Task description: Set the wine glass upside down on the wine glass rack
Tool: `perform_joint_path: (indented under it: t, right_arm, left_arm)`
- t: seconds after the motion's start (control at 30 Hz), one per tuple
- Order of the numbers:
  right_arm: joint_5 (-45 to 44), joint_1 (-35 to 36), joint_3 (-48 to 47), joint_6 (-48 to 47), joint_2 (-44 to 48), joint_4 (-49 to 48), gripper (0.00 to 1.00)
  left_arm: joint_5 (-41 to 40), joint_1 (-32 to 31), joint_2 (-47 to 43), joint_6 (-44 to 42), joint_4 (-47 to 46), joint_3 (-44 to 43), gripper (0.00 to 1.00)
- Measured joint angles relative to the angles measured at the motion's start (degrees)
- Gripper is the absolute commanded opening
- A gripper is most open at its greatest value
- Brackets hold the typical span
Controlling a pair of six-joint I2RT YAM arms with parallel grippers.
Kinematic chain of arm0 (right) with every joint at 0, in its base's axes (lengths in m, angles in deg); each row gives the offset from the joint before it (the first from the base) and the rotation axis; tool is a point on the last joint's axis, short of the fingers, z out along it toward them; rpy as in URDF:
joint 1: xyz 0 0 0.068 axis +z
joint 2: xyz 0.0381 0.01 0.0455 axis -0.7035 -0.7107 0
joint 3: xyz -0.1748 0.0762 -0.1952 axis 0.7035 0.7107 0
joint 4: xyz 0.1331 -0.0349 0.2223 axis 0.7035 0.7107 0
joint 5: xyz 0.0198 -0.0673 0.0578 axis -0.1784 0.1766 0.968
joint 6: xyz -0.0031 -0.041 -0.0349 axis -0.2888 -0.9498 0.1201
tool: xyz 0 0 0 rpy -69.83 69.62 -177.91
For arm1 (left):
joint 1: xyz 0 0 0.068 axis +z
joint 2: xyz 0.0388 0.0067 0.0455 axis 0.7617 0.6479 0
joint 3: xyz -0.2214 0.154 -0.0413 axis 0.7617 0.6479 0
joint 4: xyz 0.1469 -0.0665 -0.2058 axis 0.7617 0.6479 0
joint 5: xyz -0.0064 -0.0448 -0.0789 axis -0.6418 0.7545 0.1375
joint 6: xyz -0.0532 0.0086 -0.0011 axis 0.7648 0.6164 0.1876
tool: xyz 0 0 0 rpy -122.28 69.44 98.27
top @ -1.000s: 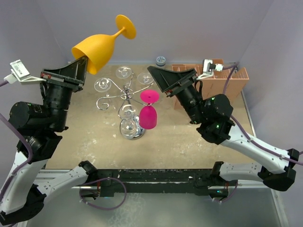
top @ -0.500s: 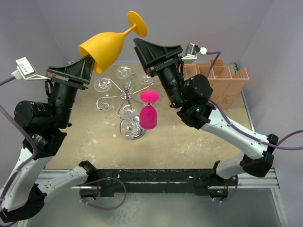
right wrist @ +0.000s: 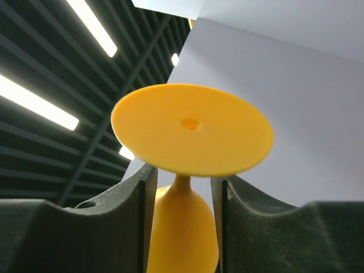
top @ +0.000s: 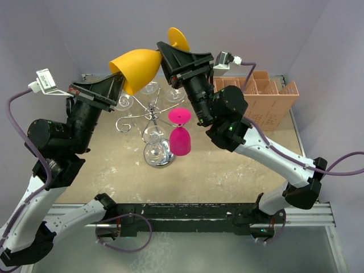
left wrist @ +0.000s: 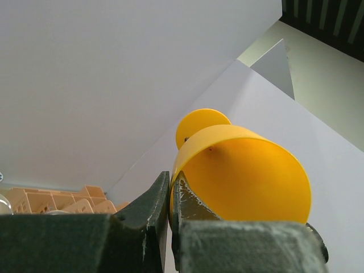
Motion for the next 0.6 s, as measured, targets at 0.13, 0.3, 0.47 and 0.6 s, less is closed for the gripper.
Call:
perform_joint_path:
  t: [0.13,0.3,0.47,0.6]
  right_arm:
    - [-0.22,0.0,0.17,1.07,0.0,-1.79,0.24]
    - [0.44,0.07,2.34,2.1,0.0,-5.38,0.0]
    - [1.53,0.39,4.96,2.86,0.17,-9.55,0.0]
    - [1.92,0.37,6.82,1.09,0.35,-11.47,0.0]
  left_arm:
    - [1.09,0.0,-1.16,-0.11,0.76,0.63,0.0]
    - [1.66,0.0,-2.86,-0.22,1.92,1.05,0.0]
    - [1.99,0.0,-4.04,-0.68,3.76,1.29,0.17]
    - [1.86,0.0,-5.18,-1.25,6.25,1.31,0.36]
